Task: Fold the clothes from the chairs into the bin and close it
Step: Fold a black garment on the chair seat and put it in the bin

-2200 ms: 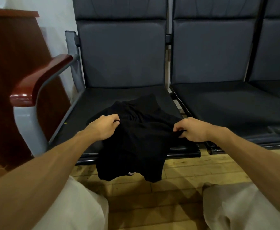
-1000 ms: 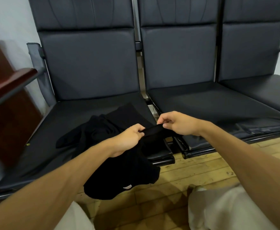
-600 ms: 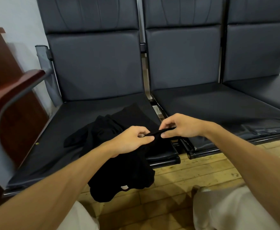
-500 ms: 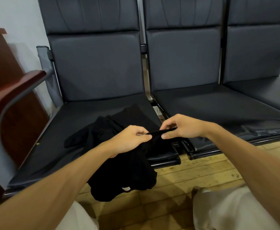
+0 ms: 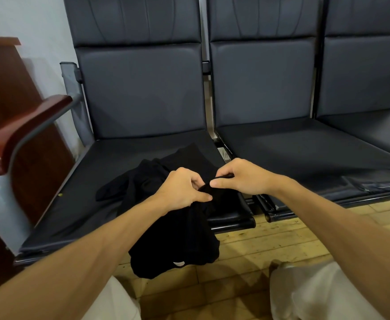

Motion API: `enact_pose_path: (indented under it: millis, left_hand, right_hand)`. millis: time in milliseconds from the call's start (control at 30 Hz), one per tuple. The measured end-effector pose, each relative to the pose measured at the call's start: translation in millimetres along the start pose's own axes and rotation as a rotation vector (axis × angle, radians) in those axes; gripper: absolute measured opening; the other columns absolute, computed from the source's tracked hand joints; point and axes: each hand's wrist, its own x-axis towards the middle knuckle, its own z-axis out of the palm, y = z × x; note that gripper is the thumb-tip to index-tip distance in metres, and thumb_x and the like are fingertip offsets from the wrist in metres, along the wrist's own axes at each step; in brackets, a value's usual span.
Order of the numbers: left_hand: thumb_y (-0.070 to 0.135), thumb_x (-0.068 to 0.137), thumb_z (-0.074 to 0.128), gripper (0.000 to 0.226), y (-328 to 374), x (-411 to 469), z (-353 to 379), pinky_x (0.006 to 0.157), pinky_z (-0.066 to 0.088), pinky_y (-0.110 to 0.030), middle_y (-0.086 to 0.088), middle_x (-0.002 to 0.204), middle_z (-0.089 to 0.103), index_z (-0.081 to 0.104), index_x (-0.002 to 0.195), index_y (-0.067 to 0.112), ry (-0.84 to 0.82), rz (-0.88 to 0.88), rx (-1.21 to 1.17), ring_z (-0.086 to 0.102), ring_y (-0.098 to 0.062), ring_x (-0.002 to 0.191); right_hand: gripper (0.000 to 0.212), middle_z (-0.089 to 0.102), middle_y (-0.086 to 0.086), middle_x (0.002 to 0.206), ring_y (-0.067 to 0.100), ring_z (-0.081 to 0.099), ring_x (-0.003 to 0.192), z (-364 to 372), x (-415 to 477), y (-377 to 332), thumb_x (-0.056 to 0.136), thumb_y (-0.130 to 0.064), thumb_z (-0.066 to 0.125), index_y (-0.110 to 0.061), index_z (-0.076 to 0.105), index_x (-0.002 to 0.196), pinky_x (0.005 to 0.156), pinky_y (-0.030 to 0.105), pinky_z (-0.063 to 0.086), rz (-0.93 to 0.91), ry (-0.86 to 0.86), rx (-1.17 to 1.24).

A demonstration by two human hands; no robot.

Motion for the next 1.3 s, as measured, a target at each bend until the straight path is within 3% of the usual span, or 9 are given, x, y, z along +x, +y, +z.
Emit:
enact_pose_path:
  millis: [167,300,467,600,800,967,1067,1133,1300]
  left_hand:
    - [0.016,0.086,0.071,0.007,-2.8,-0.9,-1.2,0.069,0.058,-0.025,-0.001,0.077,0.074,0.074,0.092,0.016,-0.04,0.012,0.061,0.071,-0.021,0.07]
    - [0.006,0.088,0.057,0.021,0.9,-0.3,3.7,0.073,0.06,-0.029,-0.004,0.08,0.074,0.075,0.095,0.015,-0.108,0.039,0.049,0.071,-0.018,0.076]
    - [0.018,0.085,0.073,0.019,-1.2,5.1,8.5,0.073,0.06,-0.027,-0.002,0.084,0.074,0.072,0.102,0.01,-0.124,-0.019,-0.057,0.072,-0.017,0.079]
    - [0.03,0.08,0.078,0.028,-5.1,5.4,7.4,0.071,0.06,-0.027,0.002,0.077,0.07,0.072,0.099,0.012,-0.085,-0.039,-0.064,0.072,-0.021,0.072]
    - [0.022,0.081,0.078,0.026,-5.3,2.5,4.7,0.071,0.058,-0.024,0.002,0.08,0.071,0.072,0.104,0.013,-0.112,-0.02,-0.035,0.07,-0.017,0.075]
    - [0.02,0.09,0.067,0.018,-14.4,-7.0,-8.4,0.086,0.054,-0.019,-0.002,0.091,0.075,0.071,0.106,0.015,-0.236,0.028,-0.085,0.07,-0.009,0.085]
    - [0.016,0.095,0.058,0.015,-34.2,-8.1,-29.0,0.073,0.052,-0.013,-0.003,0.09,0.074,0.07,0.104,0.013,-0.095,-0.018,-0.166,0.071,-0.009,0.08]
    - [0.009,0.098,0.052,0.017,-53.8,-7.1,-46.0,0.064,0.047,-0.01,-0.007,0.084,0.072,0.068,0.098,0.011,0.079,-0.06,-0.24,0.068,-0.009,0.069]
    - [-0.001,0.094,0.04,0.03,-116.6,-17.0,-92.3,0.063,0.047,-0.022,-0.005,0.073,0.066,0.064,0.085,0.014,0.514,-0.322,-0.163,0.061,-0.018,0.065]
  right_hand:
    - [0.012,0.067,-0.016,0.085,-0.007,0.062,0.084,-9.6,-0.8,-2.1,0.091,-0.024,0.064,-0.019,0.074,0.095,0.078,0.01,0.046,-0.027,0.07,-0.111]
    - [0.01,0.069,-0.014,0.086,0.0,0.064,0.085,-20.2,-1.8,4.0,0.085,-0.023,0.072,-0.02,0.076,0.093,0.085,0.023,0.053,0.029,0.051,-0.246]
    - [0.012,0.067,-0.014,0.087,0.006,0.063,0.091,-10.2,4.5,7.4,0.076,-0.024,0.08,-0.023,0.076,0.088,0.088,0.034,0.054,0.097,0.022,-0.313]
    - [0.007,0.067,-0.011,0.084,0.003,0.063,0.083,-4.8,7.9,6.2,0.08,-0.028,0.077,-0.024,0.072,0.083,0.08,0.023,0.052,0.09,-0.046,-0.235]
    - [0.01,0.068,-0.016,0.085,-0.002,0.063,0.085,-2.1,8.8,0.8,0.087,-0.023,0.07,-0.02,0.076,0.094,0.079,0.014,0.047,0.06,-0.11,-0.224]
    - [0.011,0.07,-0.012,0.089,0.005,0.064,0.088,-1.7,14.3,4.6,0.081,-0.026,0.076,-0.024,0.076,0.091,0.085,0.028,0.053,0.143,-0.127,-0.36]
    - [0.005,0.067,-0.011,0.087,0.008,0.064,0.087,2.6,19.4,8.9,0.083,-0.027,0.074,-0.029,0.07,0.083,0.083,0.034,0.055,0.192,-0.104,-0.409]
    - [0.016,0.066,-0.009,0.086,0.01,0.063,0.086,7.1,25.6,11.2,0.086,-0.023,0.072,-0.032,0.064,0.076,0.082,0.033,0.055,0.187,-0.081,-0.419]
    - [0.016,0.066,-0.002,0.086,0.014,0.063,0.088,21.0,51.5,13.0,0.088,-0.007,0.065,-0.022,0.067,0.082,0.078,0.03,0.053,0.155,0.023,-0.351]
